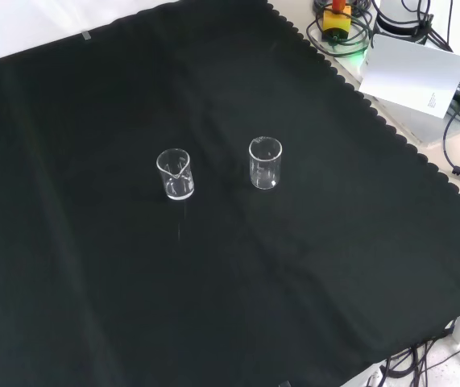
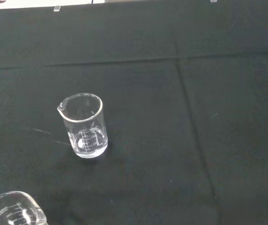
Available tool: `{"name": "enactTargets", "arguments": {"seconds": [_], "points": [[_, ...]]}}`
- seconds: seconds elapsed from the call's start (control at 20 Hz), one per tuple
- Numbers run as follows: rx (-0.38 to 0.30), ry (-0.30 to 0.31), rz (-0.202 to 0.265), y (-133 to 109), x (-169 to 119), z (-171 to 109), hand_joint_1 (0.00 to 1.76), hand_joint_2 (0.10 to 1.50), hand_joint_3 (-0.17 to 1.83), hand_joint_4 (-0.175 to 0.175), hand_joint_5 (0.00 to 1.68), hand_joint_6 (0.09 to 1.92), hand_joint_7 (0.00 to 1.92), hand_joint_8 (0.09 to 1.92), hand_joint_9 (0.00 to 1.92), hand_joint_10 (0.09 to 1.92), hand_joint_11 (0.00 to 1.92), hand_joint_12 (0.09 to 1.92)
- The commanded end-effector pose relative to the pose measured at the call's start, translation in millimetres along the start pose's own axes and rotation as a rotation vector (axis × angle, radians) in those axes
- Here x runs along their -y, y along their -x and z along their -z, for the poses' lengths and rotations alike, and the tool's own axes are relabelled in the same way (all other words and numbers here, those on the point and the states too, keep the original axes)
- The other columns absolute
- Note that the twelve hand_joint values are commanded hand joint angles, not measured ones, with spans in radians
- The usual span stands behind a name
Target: Pick up the beaker on the right.
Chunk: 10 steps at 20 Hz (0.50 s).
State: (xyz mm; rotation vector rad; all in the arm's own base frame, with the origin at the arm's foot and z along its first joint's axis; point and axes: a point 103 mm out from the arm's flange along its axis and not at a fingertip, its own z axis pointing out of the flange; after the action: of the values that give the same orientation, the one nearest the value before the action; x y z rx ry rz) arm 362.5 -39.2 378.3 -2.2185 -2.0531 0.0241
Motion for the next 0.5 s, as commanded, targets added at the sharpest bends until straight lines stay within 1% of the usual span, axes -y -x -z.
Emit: {"name": "enactTargets", "arguments": {"seconds": [0.05, 0.3, 0.35, 0.4, 0.5], "points": [[-0.084, -0.004, 0.062, 44.5, -76.7, -54.3, 0.60, 0.86, 0.50, 0.007, 0.31, 0.09, 0.19, 0.56, 0.39, 0.60, 0.20, 1.34], [-0.120, -0.008, 0.097, 48.5, -113.0, -90.0, 0.61, 0.85, 0.51, 0.007, 0.30, 0.09, 0.18, 0.56, 0.38, 0.60, 0.18, 1.35], [-0.119, -0.014, 0.103, 48.3, -119.4, -97.0, 0.64, 0.84, 0.51, 0.006, 0.31, 0.09, 0.19, 0.57, 0.39, 0.61, 0.18, 1.35], [-0.132, -0.014, 0.109, 48.3, -124.9, -103.7, 0.67, 0.83, 0.51, 0.004, 0.31, 0.09, 0.20, 0.57, 0.40, 0.61, 0.18, 1.35], [-0.141, -0.005, 0.123, 46.8, -134.2, -116.4, 0.72, 0.79, 0.53, 0.001, 0.33, 0.09, 0.23, 0.59, 0.43, 0.62, 0.21, 1.34]]}}
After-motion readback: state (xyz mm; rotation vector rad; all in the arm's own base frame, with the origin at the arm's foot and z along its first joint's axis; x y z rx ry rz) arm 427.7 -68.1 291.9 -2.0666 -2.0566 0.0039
